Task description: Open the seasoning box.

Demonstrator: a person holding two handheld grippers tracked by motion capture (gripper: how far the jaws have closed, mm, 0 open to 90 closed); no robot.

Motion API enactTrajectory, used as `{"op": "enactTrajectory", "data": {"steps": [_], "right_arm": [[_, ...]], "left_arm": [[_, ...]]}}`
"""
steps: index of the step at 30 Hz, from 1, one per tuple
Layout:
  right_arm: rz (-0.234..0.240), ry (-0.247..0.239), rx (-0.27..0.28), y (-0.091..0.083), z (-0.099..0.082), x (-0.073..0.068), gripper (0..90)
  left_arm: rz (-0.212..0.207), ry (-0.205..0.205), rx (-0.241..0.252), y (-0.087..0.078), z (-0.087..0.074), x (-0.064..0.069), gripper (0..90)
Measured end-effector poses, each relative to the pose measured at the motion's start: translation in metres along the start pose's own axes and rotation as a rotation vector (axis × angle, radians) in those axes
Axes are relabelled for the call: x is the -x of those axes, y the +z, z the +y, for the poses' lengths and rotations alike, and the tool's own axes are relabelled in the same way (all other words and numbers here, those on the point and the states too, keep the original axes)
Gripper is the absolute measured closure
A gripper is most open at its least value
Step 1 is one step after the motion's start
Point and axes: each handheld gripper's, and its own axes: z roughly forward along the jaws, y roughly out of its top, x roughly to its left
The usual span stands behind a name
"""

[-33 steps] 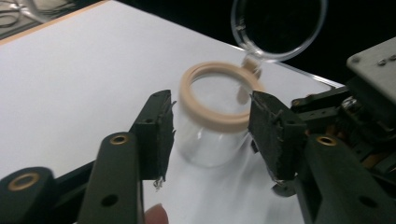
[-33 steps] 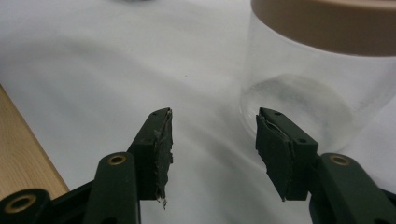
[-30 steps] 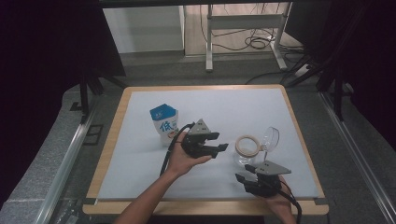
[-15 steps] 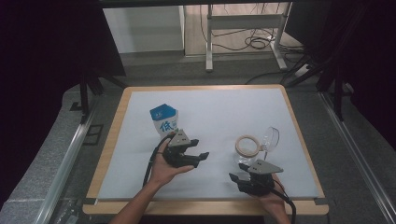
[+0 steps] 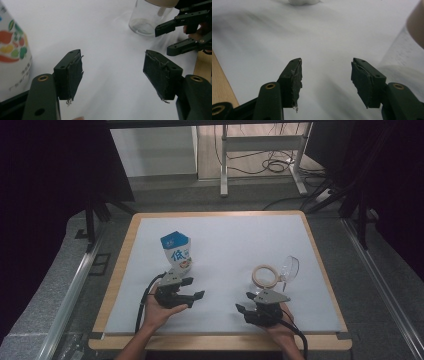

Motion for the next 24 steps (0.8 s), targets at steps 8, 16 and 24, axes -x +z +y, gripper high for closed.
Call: {"op": "enactTrajectory", "data": {"steps": [8, 16, 24], "right_arm": [[0.013, -0.004, 0.0, 0.013, 0.011, -0.004, 42.5], [0.022, -0.015, 0.0, 0.022, 0.016, -0.008, 42.5], [0.021, -0.013, 0.005, 0.02, 0.015, -0.007, 42.5]], "left_arm": [[0.061, -0.014, -0.007, -0.014, -0.014, -0.014, 31.7], [0.091, -0.017, -0.013, -0.021, -0.019, -0.018, 34.8], [0.124, -0.047, 0.01, -0.032, -0.023, -0.026, 35.8]]}}
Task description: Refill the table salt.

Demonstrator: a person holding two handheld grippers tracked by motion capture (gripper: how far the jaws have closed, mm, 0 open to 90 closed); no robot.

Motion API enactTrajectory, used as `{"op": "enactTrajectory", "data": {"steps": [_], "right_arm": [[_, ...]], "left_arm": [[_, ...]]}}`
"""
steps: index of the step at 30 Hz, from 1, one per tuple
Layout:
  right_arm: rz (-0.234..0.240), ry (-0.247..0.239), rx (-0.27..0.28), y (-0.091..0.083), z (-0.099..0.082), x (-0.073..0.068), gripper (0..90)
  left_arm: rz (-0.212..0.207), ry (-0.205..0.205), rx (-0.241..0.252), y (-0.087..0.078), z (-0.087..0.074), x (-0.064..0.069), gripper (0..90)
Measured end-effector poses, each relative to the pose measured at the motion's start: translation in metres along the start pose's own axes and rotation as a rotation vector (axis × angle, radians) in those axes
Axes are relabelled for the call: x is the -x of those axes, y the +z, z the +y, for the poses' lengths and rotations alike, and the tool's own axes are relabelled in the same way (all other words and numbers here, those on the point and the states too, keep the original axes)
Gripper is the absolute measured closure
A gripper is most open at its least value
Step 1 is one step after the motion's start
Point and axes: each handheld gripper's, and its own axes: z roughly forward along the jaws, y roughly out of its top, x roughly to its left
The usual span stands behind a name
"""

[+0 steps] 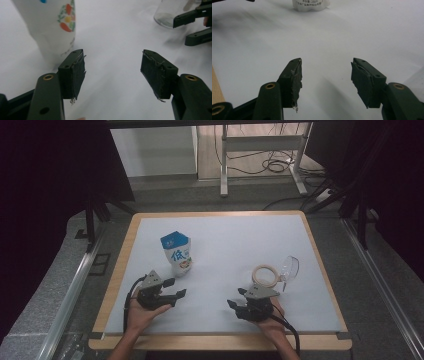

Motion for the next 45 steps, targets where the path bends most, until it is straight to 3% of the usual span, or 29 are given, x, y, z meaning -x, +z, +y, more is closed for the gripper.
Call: {"op": "enactTrajectory", "data": {"steps": [9, 16, 19, 29, 35, 45], "right_arm": [[0.004, -0.005, -0.007, 0.002, -0.001, -0.001, 42.5], [0.005, -0.008, -0.007, 0.002, -0.001, -0.002, 42.5], [0.004, -0.01, -0.013, 0.003, -0.001, -0.003, 42.2], [0.002, -0.015, -0.023, 0.005, -0.002, -0.004, 42.1], [0.001, -0.016, -0.024, 0.006, -0.003, -0.004, 42.1], [-0.003, -0.017, -0.025, 0.004, -0.004, -0.003, 42.1]], "left_arm": [[0.03, -0.041, 0.034, -0.01, 0.003, -0.02, 40.0], [0.064, -0.102, 0.062, -0.015, 0.014, -0.041, 41.8], [0.073, -0.11, 0.067, -0.013, 0.019, -0.048, 43.7], [0.07, -0.107, 0.09, -0.001, 0.039, -0.062, 45.4], [0.045, -0.092, 0.099, 0.006, 0.057, -0.066, 49.0], [0.024, -0.076, 0.106, 0.017, 0.073, -0.071, 65.6]]}}
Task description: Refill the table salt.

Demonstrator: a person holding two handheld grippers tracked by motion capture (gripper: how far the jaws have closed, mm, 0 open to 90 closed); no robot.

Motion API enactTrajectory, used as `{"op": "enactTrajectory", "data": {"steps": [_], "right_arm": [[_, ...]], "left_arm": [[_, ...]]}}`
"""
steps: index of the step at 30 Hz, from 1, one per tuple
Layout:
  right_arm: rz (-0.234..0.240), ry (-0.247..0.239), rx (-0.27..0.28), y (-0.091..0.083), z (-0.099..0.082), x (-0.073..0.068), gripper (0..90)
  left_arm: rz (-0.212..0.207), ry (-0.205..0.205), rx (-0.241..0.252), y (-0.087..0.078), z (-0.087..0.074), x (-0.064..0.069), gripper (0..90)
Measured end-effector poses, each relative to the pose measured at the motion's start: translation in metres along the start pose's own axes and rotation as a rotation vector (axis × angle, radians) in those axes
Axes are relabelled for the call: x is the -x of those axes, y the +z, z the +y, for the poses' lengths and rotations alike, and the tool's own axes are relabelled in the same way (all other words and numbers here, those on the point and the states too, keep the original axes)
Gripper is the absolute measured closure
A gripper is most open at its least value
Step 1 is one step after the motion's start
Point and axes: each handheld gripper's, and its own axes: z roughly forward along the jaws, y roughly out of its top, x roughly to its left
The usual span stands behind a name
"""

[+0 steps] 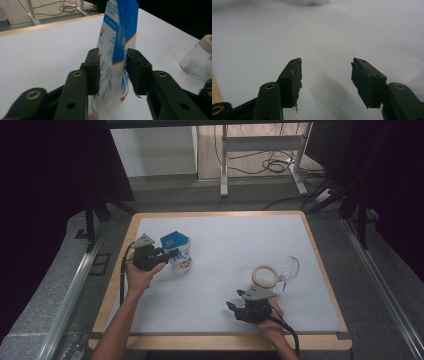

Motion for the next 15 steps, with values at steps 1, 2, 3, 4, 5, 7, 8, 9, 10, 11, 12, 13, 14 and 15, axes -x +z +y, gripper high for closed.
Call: {"op": "enactTrajectory", "data": {"steps": [1, 2, 3, 4, 5, 7, 8, 9, 10, 11, 12, 13, 14, 15], "right_arm": [[0.0, 0.0, 0.0, -0.0002, 0.0, 0.0001, 42.1], [-0.002, -0.001, -0.001, -0.0004, 0.0001, 0.0001, 42.1], [-0.003, 0.0, 0.0, -0.0006, 0.0, 0.0003, 42.1], [-0.001, 0.001, 0.001, -0.0005, -0.0001, 0.0004, 42.1], [-0.001, 0.001, 0.002, -0.0005, -0.0001, 0.0004, 42.0], [-0.004, 0.0, -0.001, -0.0002, -0.0002, 0.0003, 42.0], [-0.003, -0.002, 0.0, 0.0002, -0.0002, 0.0002, 42.0], [-0.002, -0.002, 0.002, 0.0003, -0.0001, 0.0, 41.9], [-0.001, -0.002, 0.002, 0.0004, 0.0001, -0.0004, 41.8], [-0.002, -0.003, 0.003, 0.0004, 0.0003, -0.0006, 41.8], [-0.003, -0.005, 0.004, 0.0002, 0.0005, -0.0005, 41.8], [-0.004, -0.005, 0.004, 0.0, 0.0005, -0.0004, 41.8], [-0.004, -0.003, 0.004, -0.0002, 0.0005, -0.0002, 41.8], [-0.004, -0.002, 0.005, -0.0004, 0.0006, 0.0, 41.8]], "left_arm": [[0.002, 0.002, 0.006, 0.0008, 0.0005, 0.0004, 67.9], [-0.002, 0.003, 0.009, 0.0015, 0.0005, 0.0006, 71.4], [0.002, 0.006, 0.009, 0.0019, 0.0004, 0.0009, 75.2], [0.001, 0.008, 0.009, 0.002, 0.0004, 0.001, 77.1], [-0.003, 0.009, 0.009, 0.0021, 0.0003, 0.0009, 78.6], [-0.007, 0.012, 0.01, 0.0028, 0.0, 0.0009, 82.4], [-0.007, 0.013, 0.011, 0.0031, 0.0, 0.0009, 85.2], [-0.009, 0.01, 0.012, 0.0036, -0.0001, 0.0008, 86.9], [-0.01, 0.01, 0.013, 0.0039, -0.0001, 0.0007, 88.2], [-0.012, 0.007, 0.015, 0.0044, -0.0002, 0.0006, 88.9], [-0.013, 0.007, 0.016, 0.0046, -0.0002, 0.0005, 89.3], [-0.015, 0.008, 0.018, 0.0048, -0.0002, 0.0004, 89.6], [-0.022, 0.003, 0.021, 0.005, -0.0002, 0.0003, 89.8], [-0.024, 0.002, 0.024, 0.0052, -0.0002, 0.0004, 89.9]]}}
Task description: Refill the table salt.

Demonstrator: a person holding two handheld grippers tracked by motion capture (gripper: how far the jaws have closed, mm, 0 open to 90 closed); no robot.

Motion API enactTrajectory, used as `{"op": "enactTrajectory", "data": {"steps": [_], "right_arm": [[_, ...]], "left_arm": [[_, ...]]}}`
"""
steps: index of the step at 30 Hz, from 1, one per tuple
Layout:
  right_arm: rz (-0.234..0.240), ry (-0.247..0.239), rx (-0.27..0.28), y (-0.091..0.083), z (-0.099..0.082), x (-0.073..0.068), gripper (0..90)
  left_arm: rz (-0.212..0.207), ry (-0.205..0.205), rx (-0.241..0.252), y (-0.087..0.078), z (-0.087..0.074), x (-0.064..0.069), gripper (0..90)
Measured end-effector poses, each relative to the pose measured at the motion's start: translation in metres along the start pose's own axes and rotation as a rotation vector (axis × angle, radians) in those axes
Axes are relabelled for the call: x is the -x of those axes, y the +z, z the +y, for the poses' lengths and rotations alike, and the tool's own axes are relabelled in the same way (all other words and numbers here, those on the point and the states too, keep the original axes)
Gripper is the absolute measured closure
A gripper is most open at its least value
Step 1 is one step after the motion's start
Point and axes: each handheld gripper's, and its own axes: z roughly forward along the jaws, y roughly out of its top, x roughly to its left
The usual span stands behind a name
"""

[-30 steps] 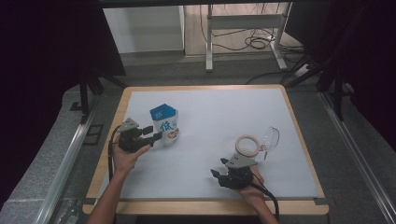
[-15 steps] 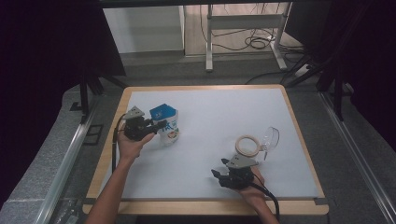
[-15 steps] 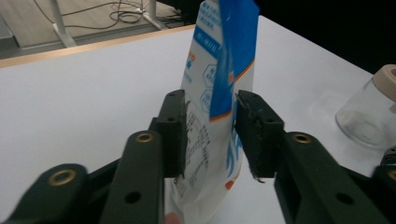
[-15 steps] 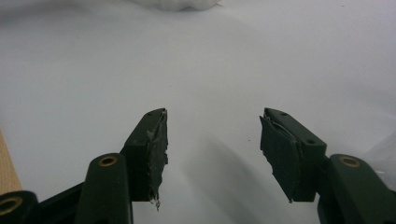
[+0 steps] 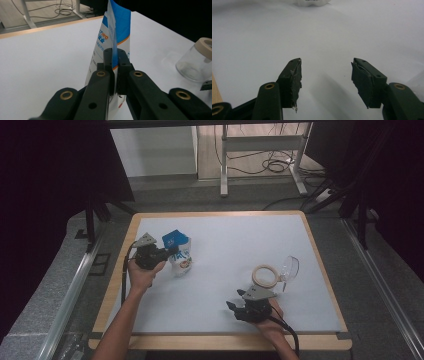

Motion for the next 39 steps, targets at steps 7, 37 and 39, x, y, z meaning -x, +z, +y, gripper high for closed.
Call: {"op": "enactTrajectory", "data": {"steps": [7, 37, 39], "right_arm": [[-0.007, -0.005, 0.016, -0.002, 0.002, -0.001, 41.8], [-0.025, -0.013, 0.054, -0.006, 0.006, -0.002, 41.8], [-0.024, -0.018, 0.06, -0.006, 0.007, -0.003, 41.8]], "left_arm": [[0.009, 0.018, 0.02, 0.003, 0.001, 0.004, 90.0], [-0.168, 0.037, 0.014, -0.014, 0.029, 0.037, 90.0], [-0.179, 0.041, 0.019, -0.014, 0.032, 0.042, 90.0]]}}
